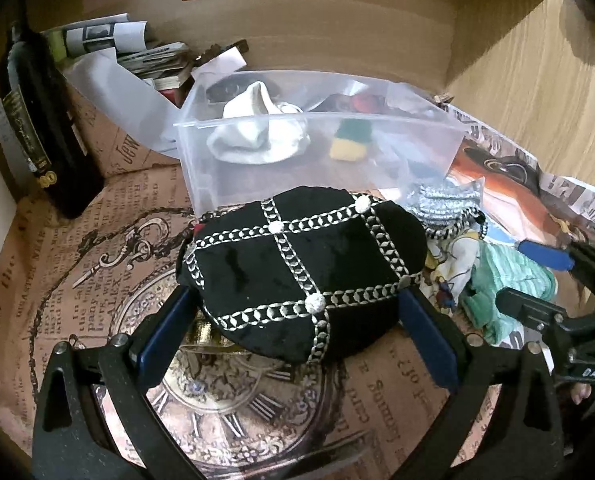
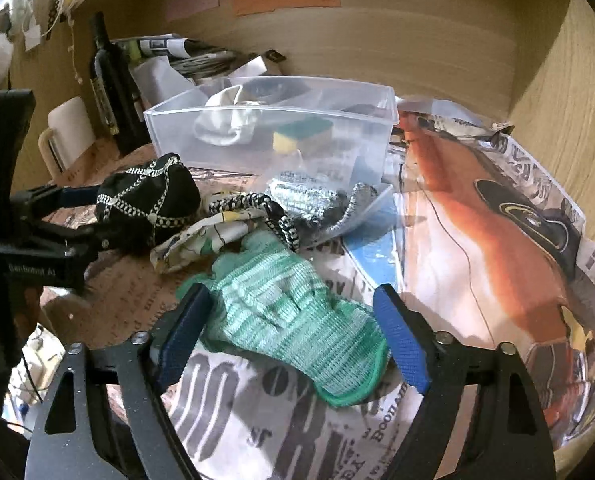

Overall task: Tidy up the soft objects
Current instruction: 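Grasp the black chain cap with left tool while right tool grasps the green glove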

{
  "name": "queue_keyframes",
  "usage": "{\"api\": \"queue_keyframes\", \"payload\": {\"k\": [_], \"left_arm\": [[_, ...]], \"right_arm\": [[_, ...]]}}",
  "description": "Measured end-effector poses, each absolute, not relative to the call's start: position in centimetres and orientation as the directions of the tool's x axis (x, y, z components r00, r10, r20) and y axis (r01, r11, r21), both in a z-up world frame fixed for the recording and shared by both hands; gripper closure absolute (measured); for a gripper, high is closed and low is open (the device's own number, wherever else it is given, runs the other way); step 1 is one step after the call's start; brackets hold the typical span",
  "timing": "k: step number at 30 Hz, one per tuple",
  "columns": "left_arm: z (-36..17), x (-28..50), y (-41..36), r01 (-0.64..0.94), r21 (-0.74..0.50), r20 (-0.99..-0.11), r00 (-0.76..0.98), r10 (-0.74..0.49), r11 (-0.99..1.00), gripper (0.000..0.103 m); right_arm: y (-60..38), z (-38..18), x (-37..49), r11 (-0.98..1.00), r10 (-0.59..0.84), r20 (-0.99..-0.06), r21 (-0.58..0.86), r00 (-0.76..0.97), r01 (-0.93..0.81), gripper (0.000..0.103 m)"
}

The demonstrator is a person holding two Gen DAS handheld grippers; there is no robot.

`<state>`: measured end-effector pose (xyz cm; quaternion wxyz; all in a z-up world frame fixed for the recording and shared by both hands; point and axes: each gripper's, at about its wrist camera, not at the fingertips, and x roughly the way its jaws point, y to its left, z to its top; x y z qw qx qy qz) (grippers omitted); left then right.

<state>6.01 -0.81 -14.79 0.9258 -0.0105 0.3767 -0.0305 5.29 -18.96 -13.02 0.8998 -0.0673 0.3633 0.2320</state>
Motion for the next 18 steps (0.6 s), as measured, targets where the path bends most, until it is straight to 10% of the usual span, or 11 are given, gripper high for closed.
{"api": "queue_keyframes", "payload": {"k": [6,18], "left_arm": [[-14.8,5.9,-0.3,0.057,-0.082,-0.695,0.712,-0.098,0.995,0.029],[-12.7,5.6,0.5,0.061,-0.12,-0.666,0.736,-0.126,0.991,0.071]], "right_arm": [[-19.8,-13.4,5.5,0.879,0.394,-0.685,0.085,0.613,-0.47,0.069],[-21.6,-11.7,4.7,0.897,0.393,-0.642,0.109,0.659,-0.429,0.083]]}}
